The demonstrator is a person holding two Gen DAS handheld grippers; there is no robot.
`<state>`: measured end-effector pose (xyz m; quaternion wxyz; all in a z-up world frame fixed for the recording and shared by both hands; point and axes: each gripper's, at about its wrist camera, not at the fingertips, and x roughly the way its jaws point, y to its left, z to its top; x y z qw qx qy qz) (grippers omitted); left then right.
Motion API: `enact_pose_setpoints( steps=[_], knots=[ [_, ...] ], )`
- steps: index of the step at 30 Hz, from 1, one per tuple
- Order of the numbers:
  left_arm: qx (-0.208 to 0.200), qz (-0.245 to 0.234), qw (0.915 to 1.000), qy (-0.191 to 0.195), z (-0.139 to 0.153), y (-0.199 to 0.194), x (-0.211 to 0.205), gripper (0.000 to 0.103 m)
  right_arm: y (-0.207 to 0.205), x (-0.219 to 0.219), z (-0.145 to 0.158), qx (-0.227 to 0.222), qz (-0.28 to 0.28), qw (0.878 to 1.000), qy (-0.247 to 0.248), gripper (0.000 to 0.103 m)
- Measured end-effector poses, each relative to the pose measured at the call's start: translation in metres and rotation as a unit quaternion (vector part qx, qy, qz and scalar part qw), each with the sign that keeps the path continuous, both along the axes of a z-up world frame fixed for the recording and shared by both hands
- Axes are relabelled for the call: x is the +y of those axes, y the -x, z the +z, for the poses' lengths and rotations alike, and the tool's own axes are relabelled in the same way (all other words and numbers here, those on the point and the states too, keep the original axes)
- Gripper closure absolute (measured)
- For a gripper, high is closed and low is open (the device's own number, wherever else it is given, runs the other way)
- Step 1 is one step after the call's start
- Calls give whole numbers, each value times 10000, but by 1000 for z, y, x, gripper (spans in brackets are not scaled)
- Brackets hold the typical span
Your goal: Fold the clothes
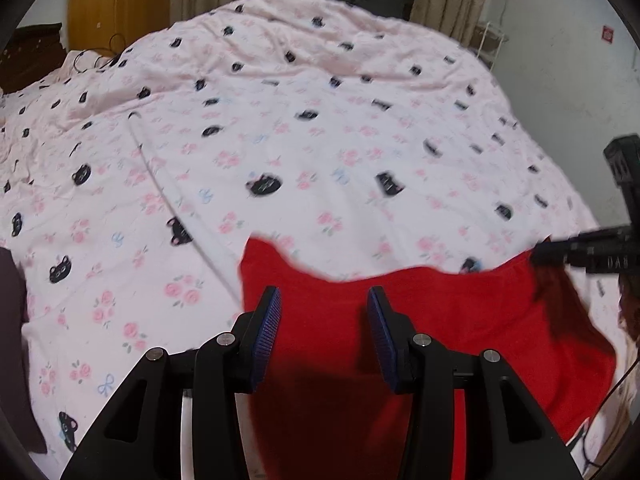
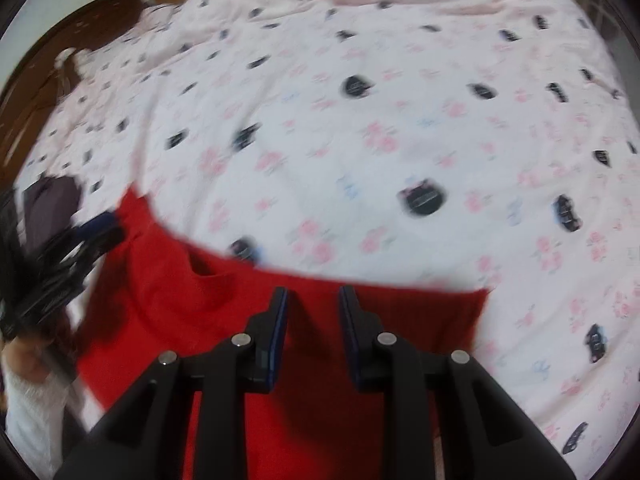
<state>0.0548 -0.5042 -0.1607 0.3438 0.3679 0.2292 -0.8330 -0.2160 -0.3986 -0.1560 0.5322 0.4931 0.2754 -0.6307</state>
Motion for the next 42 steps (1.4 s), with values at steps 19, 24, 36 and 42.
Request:
enact_pose_setpoints(
  steps=[19, 24, 36, 42],
  knots=[
    [-192, -63, 9996, -209, -24, 10, 8, 54, -79, -45, -29, 138, 902, 9958, -28, 76],
    [-105, 151, 9997, -169, -20, 3, 6, 54, -50, -52, -14, 469, 145, 9985, 223, 75],
    [-218, 751, 9966, -270, -35, -22, -19, 54, -65, 9, -18, 813, 835, 9930, -167, 74],
    [-254, 811, 9963, -102, -31, -26, -12, 54, -13, 3, -26, -46, 122, 9999, -34, 83]
  ],
)
